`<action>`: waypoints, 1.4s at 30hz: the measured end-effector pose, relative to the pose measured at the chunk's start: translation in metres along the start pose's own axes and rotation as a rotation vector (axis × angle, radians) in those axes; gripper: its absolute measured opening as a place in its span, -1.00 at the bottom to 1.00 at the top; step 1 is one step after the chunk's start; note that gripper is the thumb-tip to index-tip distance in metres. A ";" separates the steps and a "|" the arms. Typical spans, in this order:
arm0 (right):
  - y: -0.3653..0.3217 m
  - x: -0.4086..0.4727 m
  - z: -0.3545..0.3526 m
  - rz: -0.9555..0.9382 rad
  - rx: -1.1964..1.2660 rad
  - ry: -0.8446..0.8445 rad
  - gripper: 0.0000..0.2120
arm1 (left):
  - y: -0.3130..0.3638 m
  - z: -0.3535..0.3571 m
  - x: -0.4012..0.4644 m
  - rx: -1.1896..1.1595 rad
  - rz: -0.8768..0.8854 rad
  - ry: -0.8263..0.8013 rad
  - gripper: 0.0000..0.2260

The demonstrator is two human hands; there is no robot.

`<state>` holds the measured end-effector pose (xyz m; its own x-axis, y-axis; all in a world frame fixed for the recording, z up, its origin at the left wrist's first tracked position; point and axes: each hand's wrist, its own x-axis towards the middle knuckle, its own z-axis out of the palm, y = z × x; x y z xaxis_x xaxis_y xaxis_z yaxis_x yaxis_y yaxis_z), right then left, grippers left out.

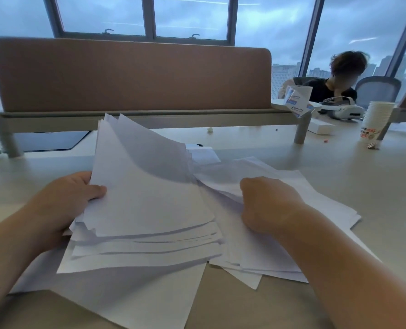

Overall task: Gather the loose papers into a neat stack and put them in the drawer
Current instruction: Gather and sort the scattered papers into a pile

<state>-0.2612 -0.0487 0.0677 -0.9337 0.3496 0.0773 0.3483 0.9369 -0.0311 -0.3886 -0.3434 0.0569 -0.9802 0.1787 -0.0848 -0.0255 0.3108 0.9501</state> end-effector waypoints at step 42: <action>-0.016 0.012 0.032 0.056 1.101 -0.106 -0.58 | 0.009 0.012 -0.022 -0.116 -0.167 -0.184 -0.71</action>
<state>-0.2806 -0.0598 0.0370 -0.9398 0.3398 -0.0360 0.1748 0.3875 -0.9051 -0.3648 -0.3329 0.0640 -0.9088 0.3035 -0.2862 -0.2165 0.2433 0.9455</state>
